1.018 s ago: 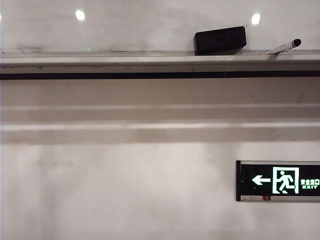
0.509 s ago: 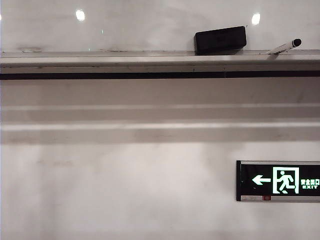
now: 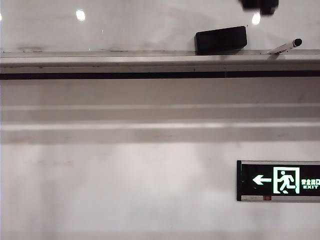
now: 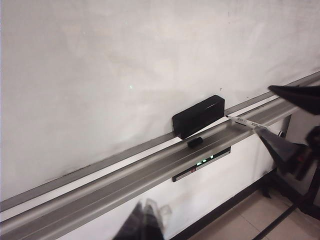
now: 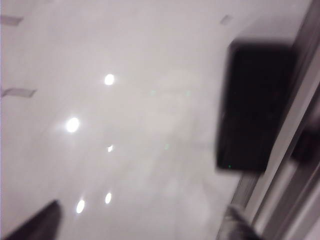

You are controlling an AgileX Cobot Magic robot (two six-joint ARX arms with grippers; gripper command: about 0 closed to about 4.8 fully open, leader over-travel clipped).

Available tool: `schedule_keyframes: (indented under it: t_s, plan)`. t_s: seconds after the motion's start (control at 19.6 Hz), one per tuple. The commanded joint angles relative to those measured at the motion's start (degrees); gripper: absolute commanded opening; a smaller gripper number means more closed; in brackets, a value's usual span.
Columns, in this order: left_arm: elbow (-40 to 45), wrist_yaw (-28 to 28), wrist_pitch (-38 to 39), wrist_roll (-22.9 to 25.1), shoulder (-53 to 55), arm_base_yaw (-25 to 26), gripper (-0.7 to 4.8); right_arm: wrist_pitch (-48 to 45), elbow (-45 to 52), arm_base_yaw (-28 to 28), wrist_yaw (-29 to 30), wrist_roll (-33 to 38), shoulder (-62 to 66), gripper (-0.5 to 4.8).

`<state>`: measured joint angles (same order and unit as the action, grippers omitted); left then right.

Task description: Wipe the whiteboard clean using the black magnetic whiteboard eraser attached to the whiteboard.

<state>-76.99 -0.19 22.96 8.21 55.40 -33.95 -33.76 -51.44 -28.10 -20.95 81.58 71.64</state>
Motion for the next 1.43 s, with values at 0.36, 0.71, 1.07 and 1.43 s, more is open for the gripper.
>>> schedule_keyframes:
  t_s: [0.36,0.71,1.07,1.43]
  plan:
    - [-0.37,0.42,-0.81,0.37,-0.09,0.07,-0.06,-5.49,-6.43,1.84,0.13,-3.54,10.86,4.13]
    - [-0.37,0.42,-0.81,0.37,-0.09,0.07,-0.06,0.26,-13.29,4.57,-0.63,-5.86,14.86,4.08]
    - [-0.37,0.42,-1.05,0.37,-0.09,0.07,-0.06,4.13,-13.88,6.95,0.31,-6.8,15.58,4.08]
    - [-0.37,0.44,-1.66,0.37,-0.09,0.07,-0.06,3.04,-15.43,6.93,0.57,-6.64,19.87,3.61]
